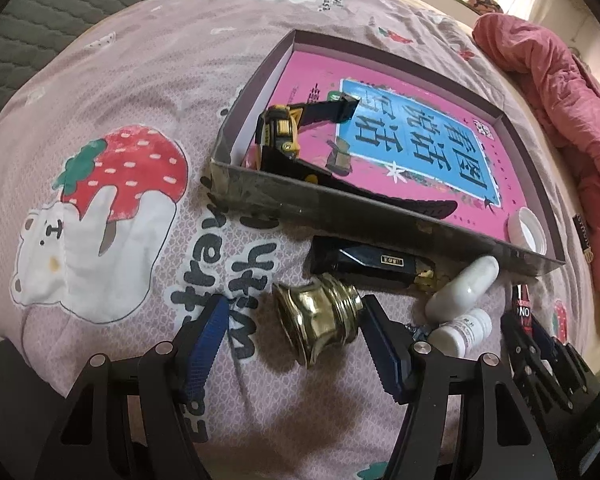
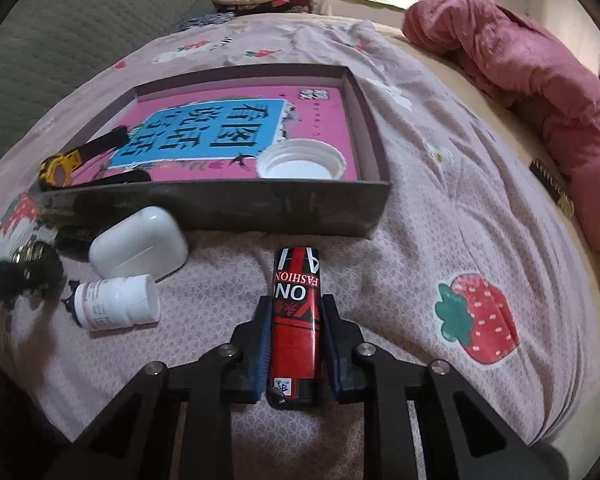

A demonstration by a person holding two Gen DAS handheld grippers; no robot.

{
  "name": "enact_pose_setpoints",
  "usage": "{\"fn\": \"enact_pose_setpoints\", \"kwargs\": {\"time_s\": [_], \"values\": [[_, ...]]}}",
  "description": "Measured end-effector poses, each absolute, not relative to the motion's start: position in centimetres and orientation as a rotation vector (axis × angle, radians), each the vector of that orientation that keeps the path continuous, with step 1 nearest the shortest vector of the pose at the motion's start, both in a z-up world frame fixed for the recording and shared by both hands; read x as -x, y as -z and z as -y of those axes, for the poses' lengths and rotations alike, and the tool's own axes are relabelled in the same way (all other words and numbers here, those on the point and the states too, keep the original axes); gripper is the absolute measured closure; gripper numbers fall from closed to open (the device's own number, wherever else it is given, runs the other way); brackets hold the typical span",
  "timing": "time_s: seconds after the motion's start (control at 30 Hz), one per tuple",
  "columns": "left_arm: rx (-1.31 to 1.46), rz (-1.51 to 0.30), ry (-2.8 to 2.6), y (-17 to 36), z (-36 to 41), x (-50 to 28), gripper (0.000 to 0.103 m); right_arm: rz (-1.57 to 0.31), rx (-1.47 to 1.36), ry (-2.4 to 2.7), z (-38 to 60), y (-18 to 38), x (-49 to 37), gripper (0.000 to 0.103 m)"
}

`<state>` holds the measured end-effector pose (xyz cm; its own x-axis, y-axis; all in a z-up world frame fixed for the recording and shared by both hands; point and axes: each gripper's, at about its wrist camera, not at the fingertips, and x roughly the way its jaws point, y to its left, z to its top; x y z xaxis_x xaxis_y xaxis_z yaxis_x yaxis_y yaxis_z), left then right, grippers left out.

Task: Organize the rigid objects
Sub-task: 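Close left tool around the brass knob while right tool grasps the red lighter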

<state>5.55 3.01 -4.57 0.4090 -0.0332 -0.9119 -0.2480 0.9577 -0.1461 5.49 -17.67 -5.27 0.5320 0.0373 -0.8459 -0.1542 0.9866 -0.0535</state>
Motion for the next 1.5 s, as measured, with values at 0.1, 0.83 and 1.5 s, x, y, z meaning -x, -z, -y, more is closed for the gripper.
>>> {"fn": "enact_pose_setpoints", "kwargs": {"time_s": [0.1, 0.83, 1.5], "values": [[0.295, -1.144, -0.123, 4.7, -3.3, -5.6, 0.04, -0.999, 0.114, -0.134, 17.5, 5.0, -5.4, 0.08], [0.314, -1.087, 0.015, 2.5, -3.2, -3.9, 0.059, -0.956, 0.073, -0.177, 18.6, 3.2, -4.3, 0.08], [0.233, -1.014, 0.055, -0.2, -2.0, -2.6, 0.059, -0.86, 0.063, -0.249, 18.0, 0.2, -2.9, 0.08]]}}
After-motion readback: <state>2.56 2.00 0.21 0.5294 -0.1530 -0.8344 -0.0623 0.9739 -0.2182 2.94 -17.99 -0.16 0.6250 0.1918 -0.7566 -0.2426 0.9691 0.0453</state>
